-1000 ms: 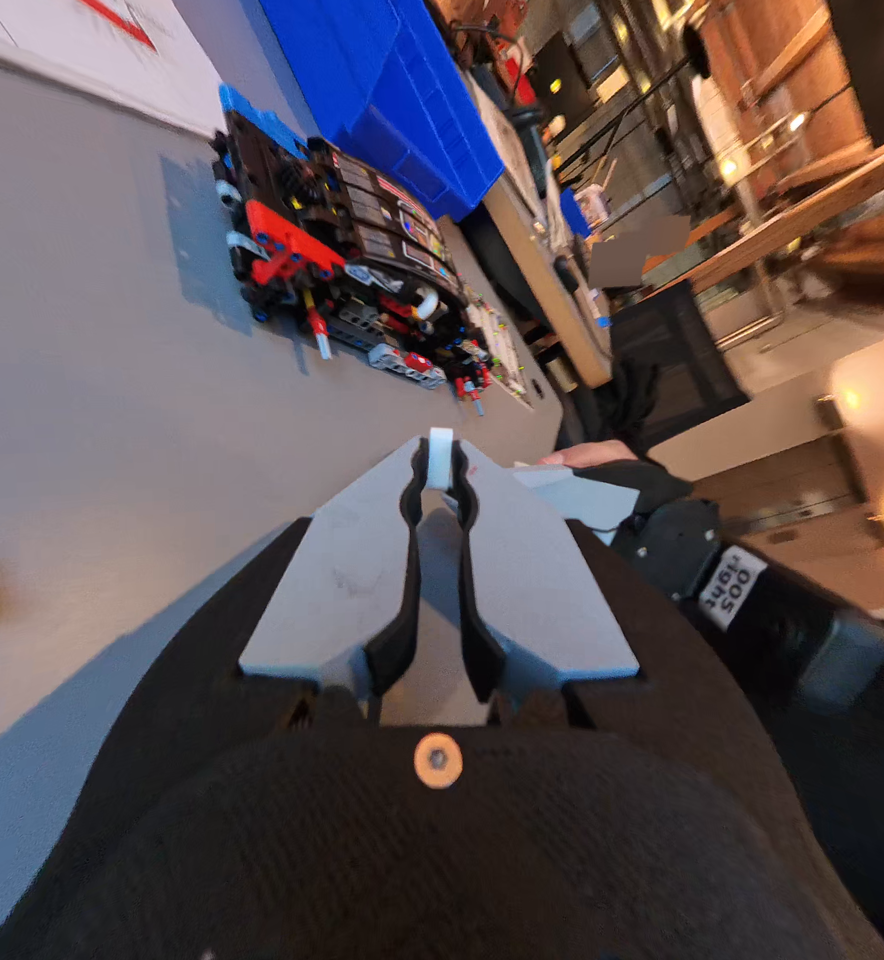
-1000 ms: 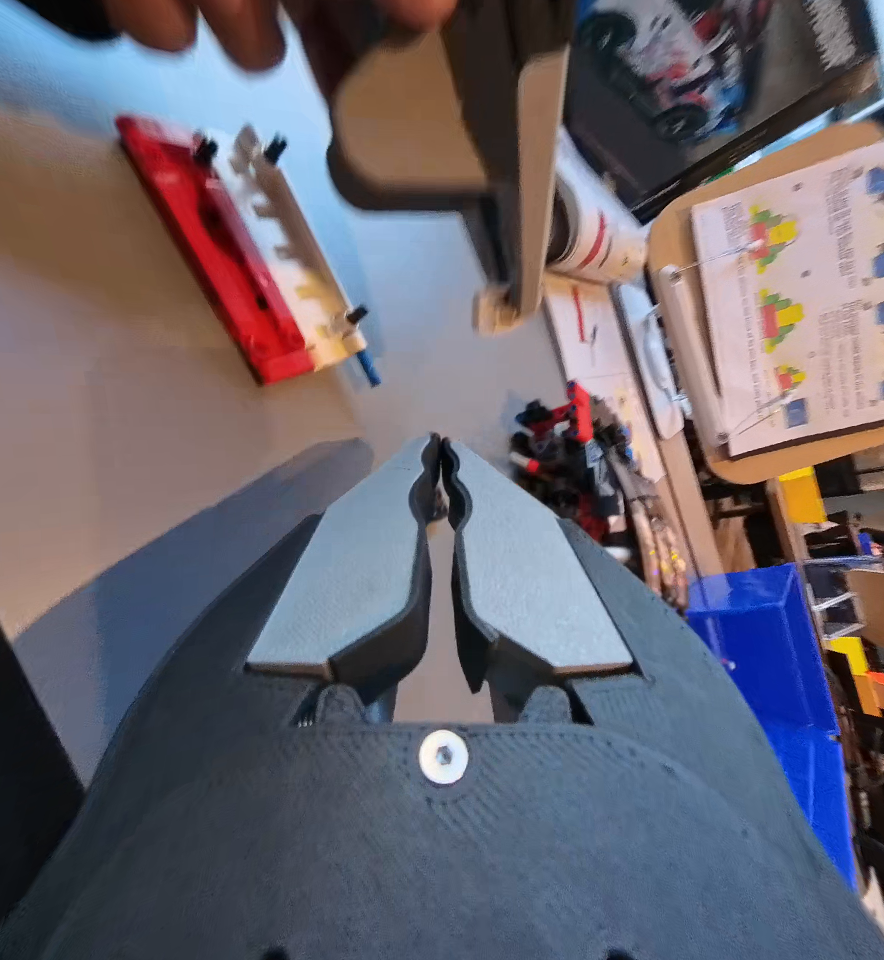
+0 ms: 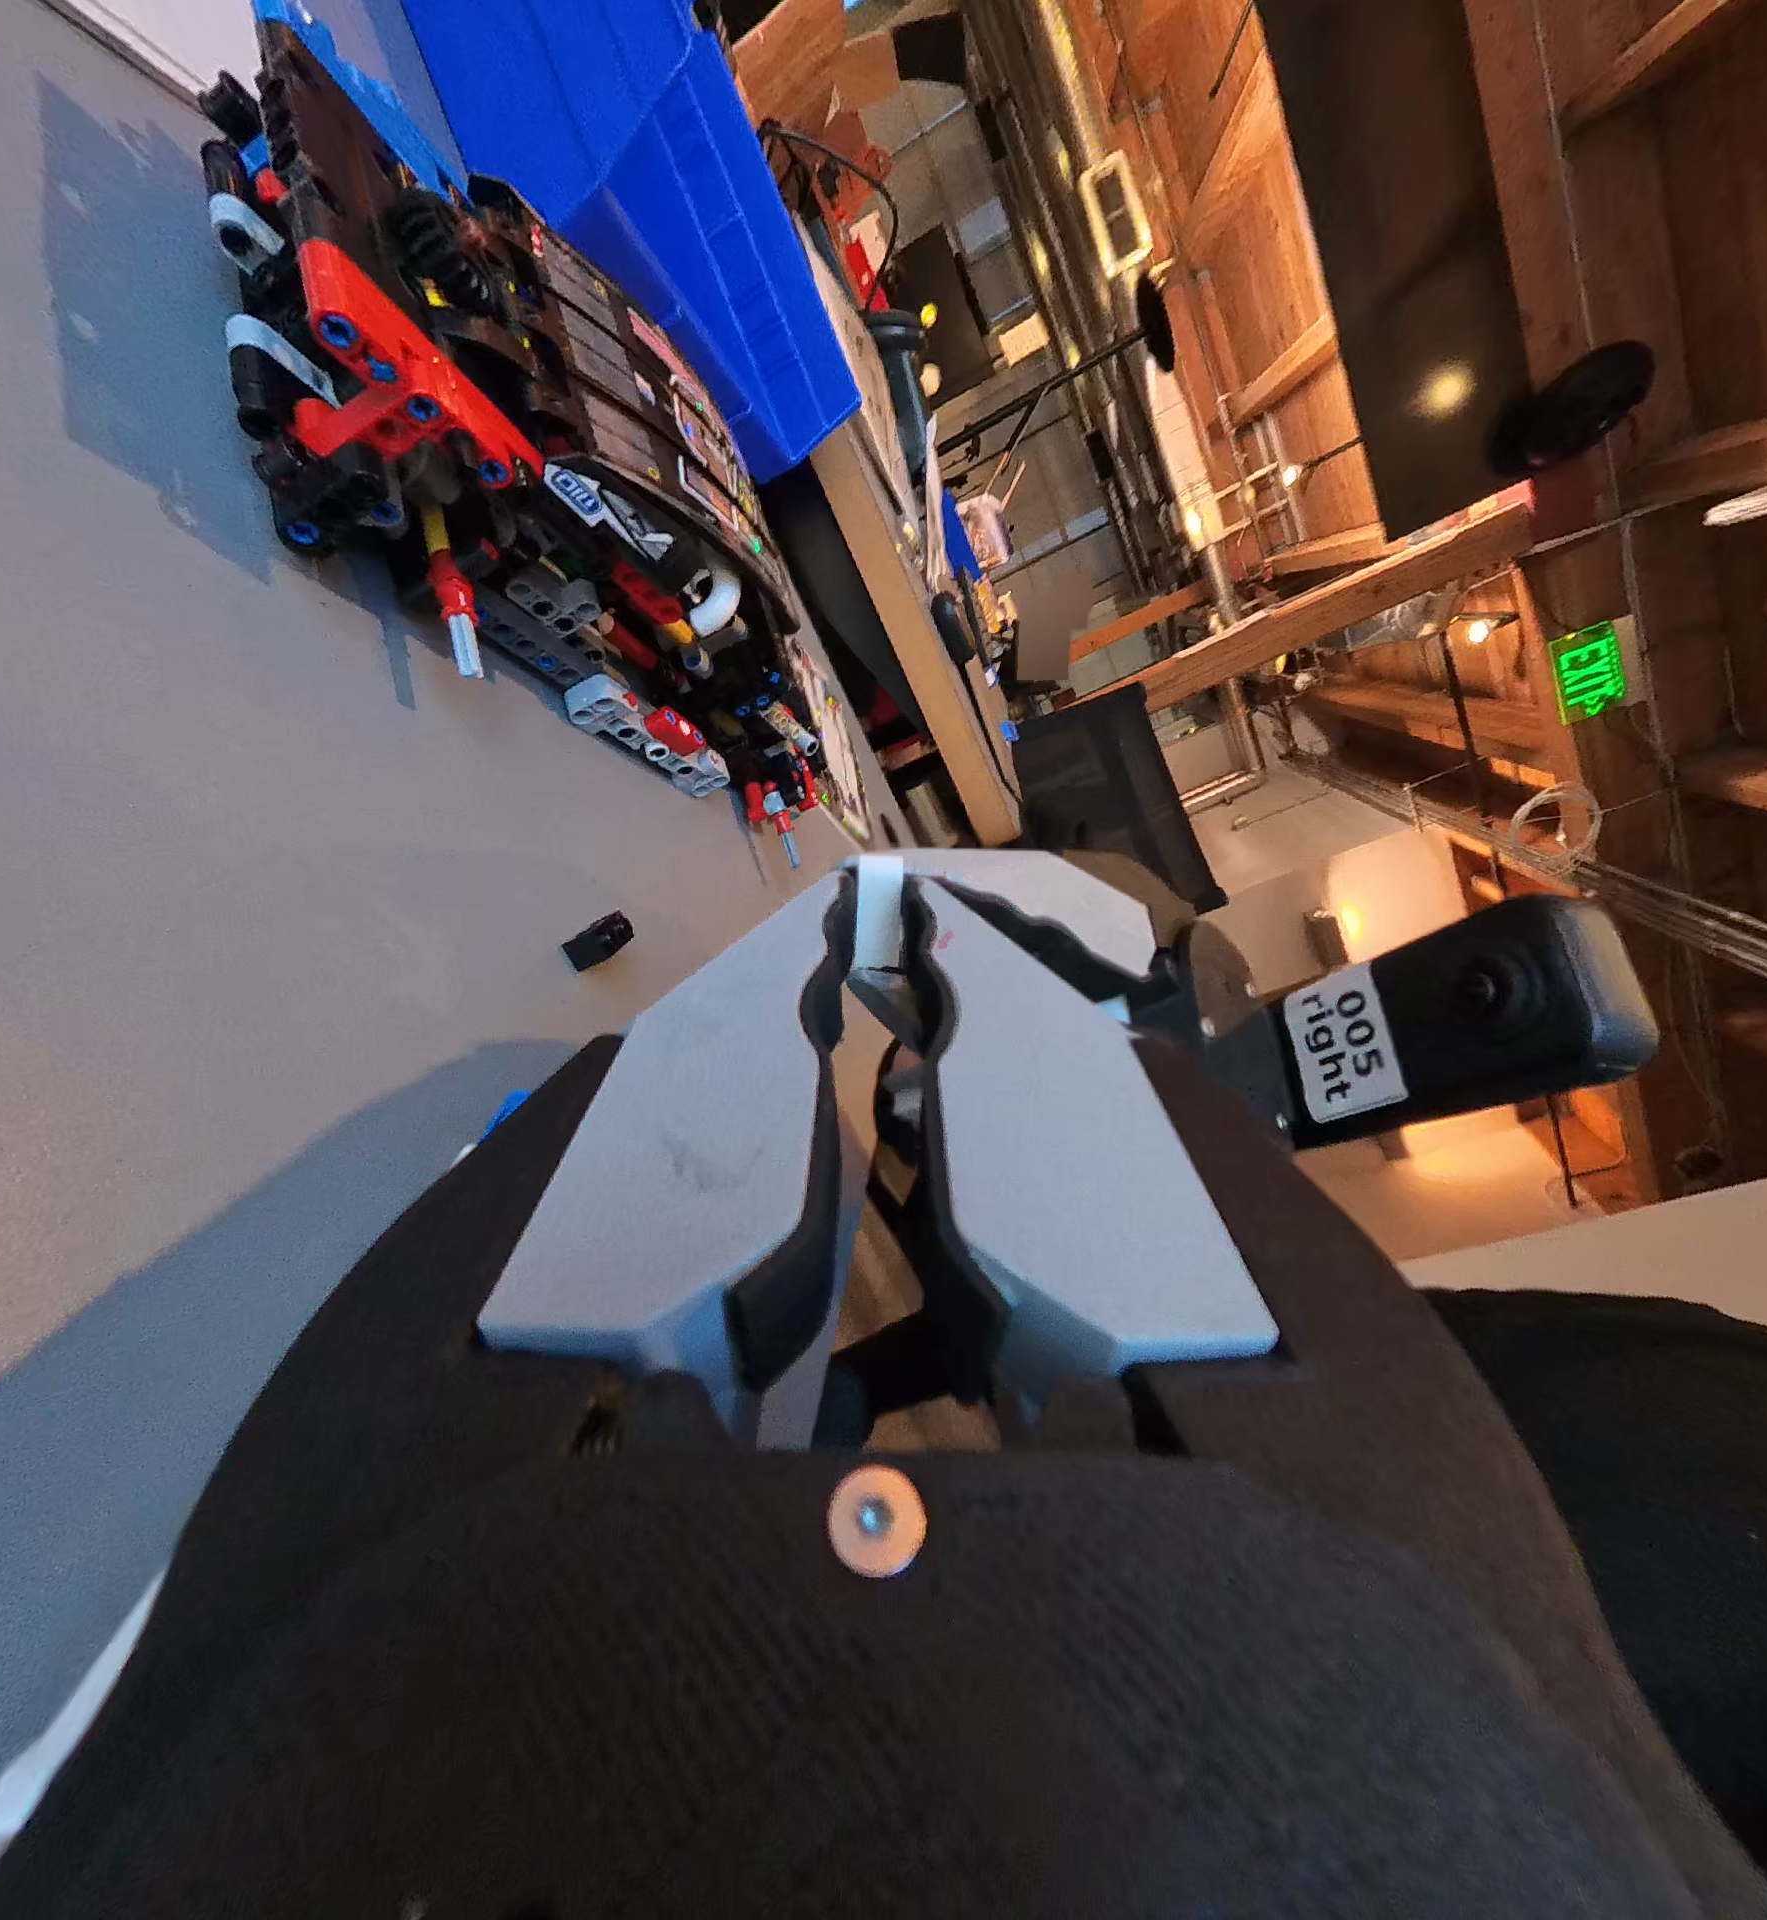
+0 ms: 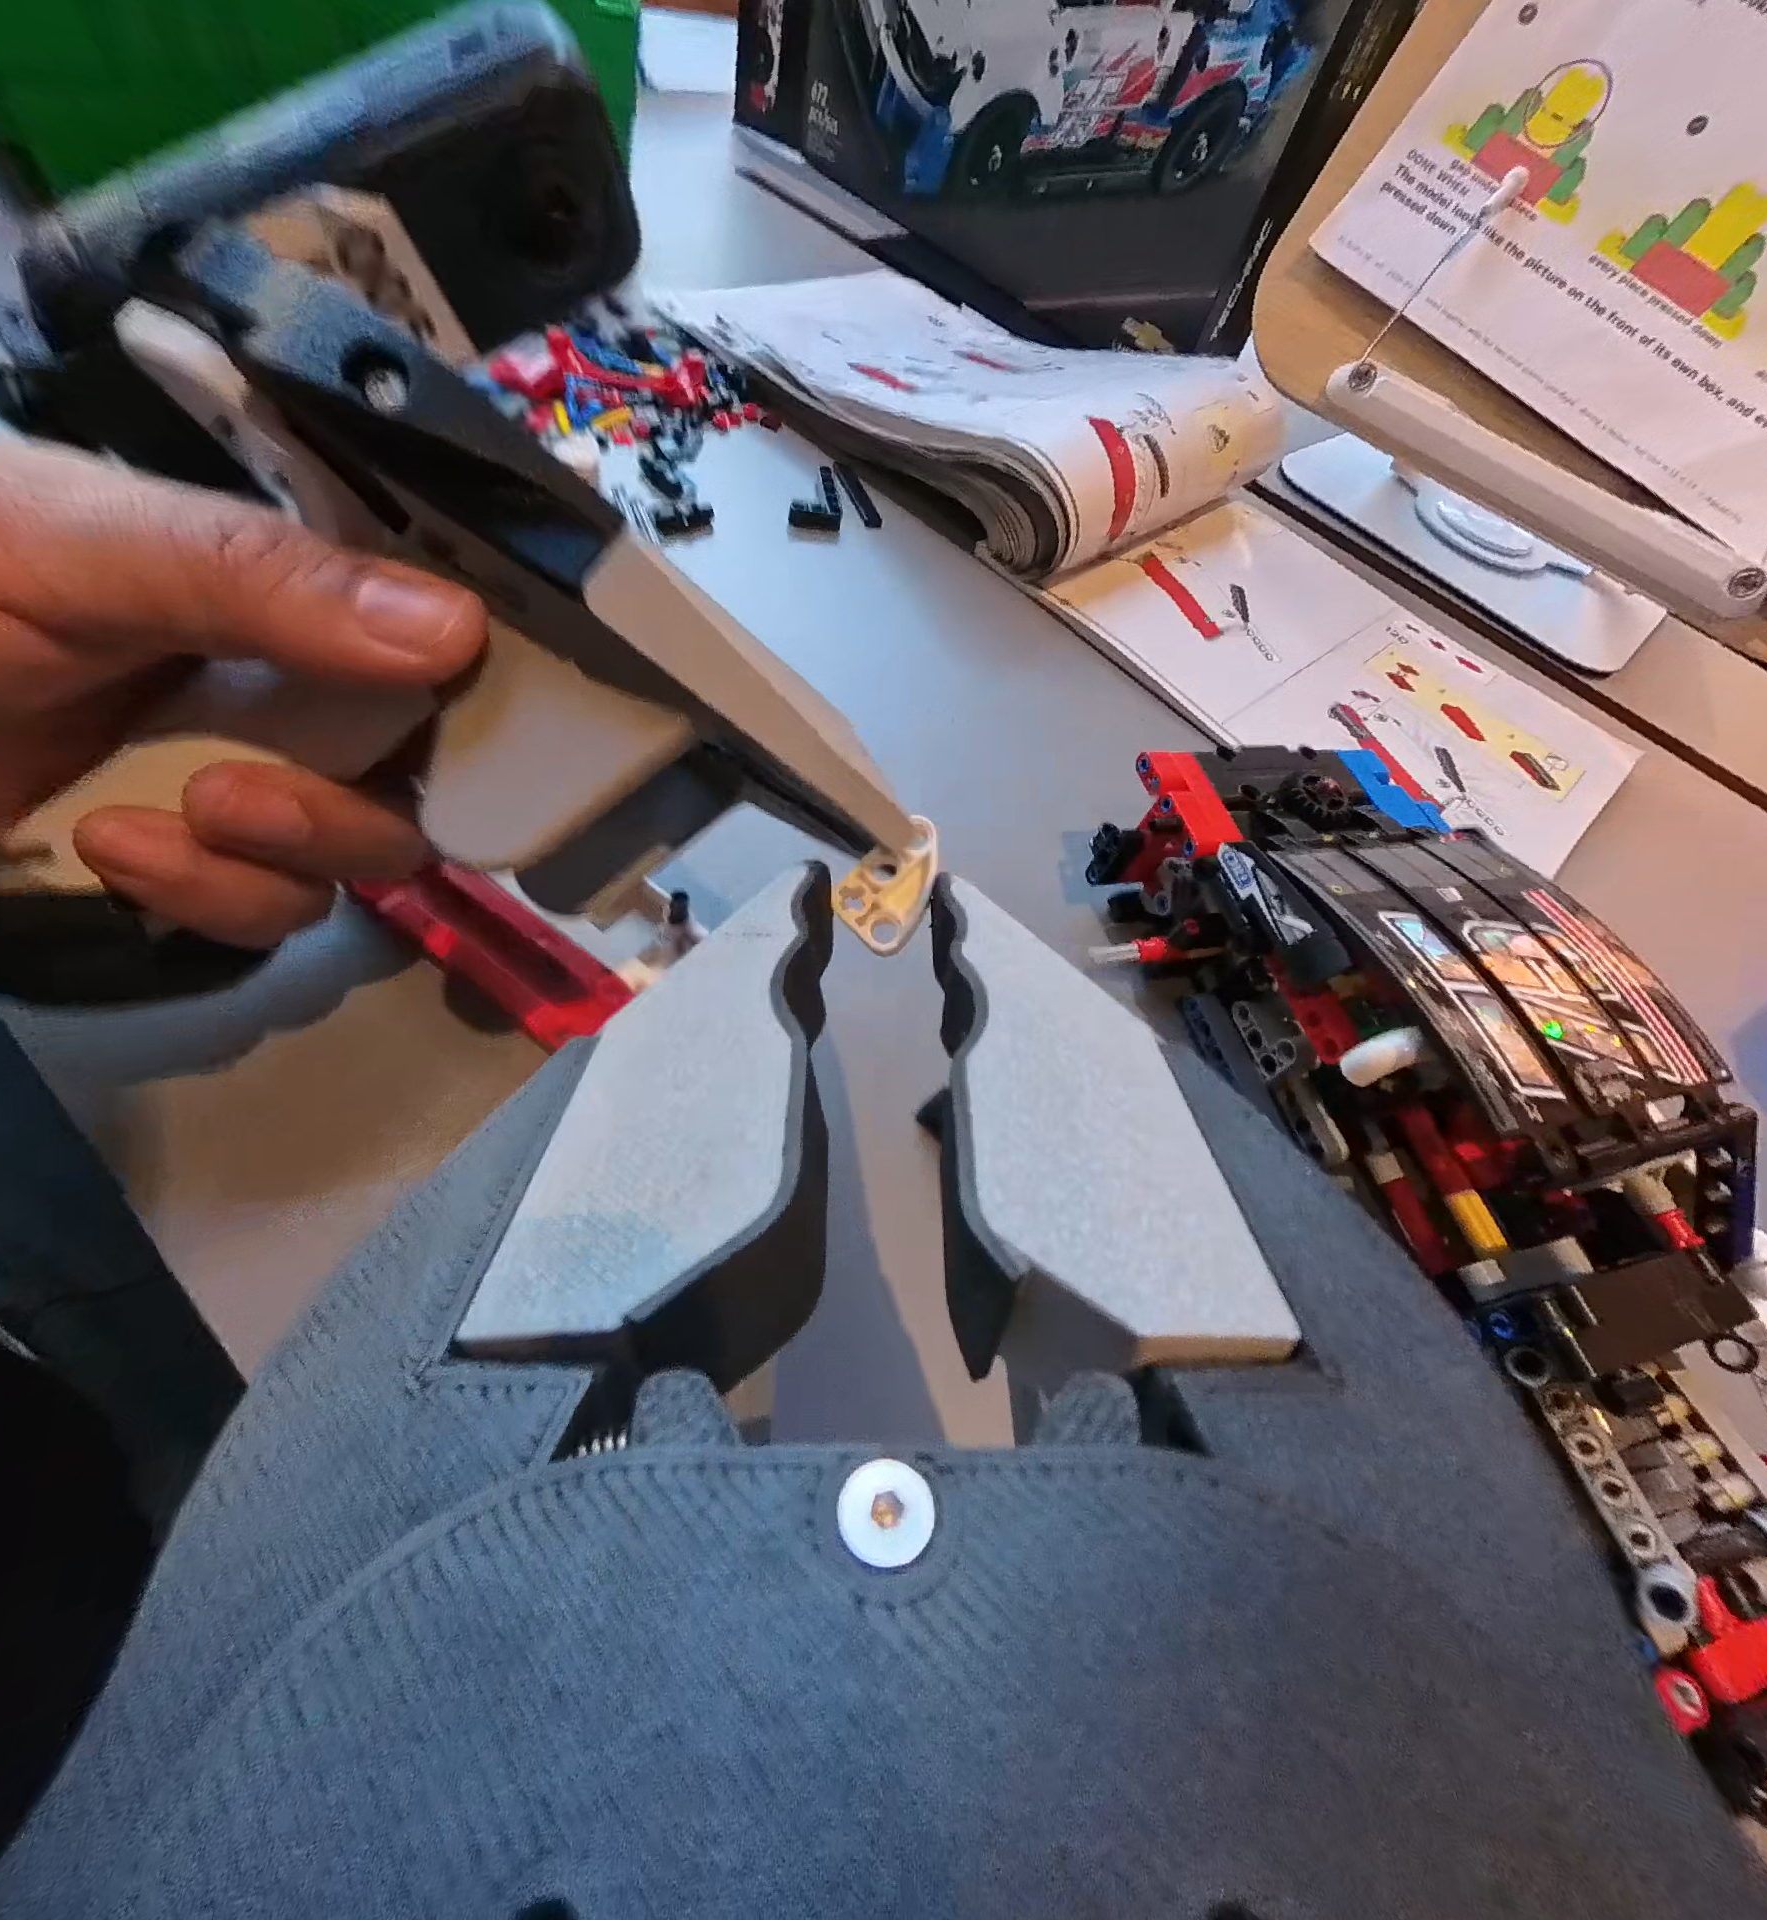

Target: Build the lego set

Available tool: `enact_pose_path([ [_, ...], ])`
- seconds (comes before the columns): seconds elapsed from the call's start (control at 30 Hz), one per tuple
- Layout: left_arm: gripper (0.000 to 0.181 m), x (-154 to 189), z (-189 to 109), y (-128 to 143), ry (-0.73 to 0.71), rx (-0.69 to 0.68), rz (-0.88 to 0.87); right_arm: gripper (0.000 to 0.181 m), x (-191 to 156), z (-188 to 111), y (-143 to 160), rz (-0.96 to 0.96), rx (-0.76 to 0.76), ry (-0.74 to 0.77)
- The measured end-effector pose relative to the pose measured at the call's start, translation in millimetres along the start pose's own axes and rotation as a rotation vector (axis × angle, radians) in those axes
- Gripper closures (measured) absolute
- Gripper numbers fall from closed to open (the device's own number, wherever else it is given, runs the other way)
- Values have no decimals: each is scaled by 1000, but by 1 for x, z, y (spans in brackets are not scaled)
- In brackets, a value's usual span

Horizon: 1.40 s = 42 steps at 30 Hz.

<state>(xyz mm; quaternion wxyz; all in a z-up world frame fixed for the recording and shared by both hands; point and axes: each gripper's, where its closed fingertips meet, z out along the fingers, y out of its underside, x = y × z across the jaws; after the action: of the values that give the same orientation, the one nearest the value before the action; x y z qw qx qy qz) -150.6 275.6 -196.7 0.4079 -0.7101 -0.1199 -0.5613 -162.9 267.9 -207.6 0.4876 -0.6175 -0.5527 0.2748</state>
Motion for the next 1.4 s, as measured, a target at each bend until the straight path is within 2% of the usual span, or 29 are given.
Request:
enact_pose_path([
  [0.07,160,-6,-6,-3,-52,-56,51,163,2,-1,15,-29,-63,-18],
  [0.17,158,-15,-30,-9,-187,-246,333,164,-3,1,61,-70,-295,-135],
  [0.23,151,-31,-46,-10,-328,-360,494,164,-8,1,81,-109,-387,-203],
  [0.33,150,-41,-48,4,-380,-484,626,164,-10,3,81,-165,-416,-253],
  [0.47,154,-59,-45,30,-417,-641,693,161,-9,5,79,-243,-430,-275],
  [0.6,174,-77,-52,36,-490,-706,790,157,-10,0,81,-257,-431,-307],
  [0.8,176,-74,-50,41,-359,-700,753,157,-15,4,68,-309,-344,-375],
  [0.9,176,-70,-54,47,-282,-731,778,159,-27,8,62,-326,-287,-457],
  [1.03,176,-68,-60,52,-243,-763,853,175,-40,11,56,-406,-237,-501],
  [1.17,176,-62,-61,62,-195,-798,903,175,-50,13,58,-400,-234,-544],
  [1.27,166,-63,-60,63,-198,-800,883,172,-56,9,63,-377,-244,-585],
  [1.4,167,-61,-59,66,-190,-797,869,176,-57,4,65,-366,-208,-568],
])
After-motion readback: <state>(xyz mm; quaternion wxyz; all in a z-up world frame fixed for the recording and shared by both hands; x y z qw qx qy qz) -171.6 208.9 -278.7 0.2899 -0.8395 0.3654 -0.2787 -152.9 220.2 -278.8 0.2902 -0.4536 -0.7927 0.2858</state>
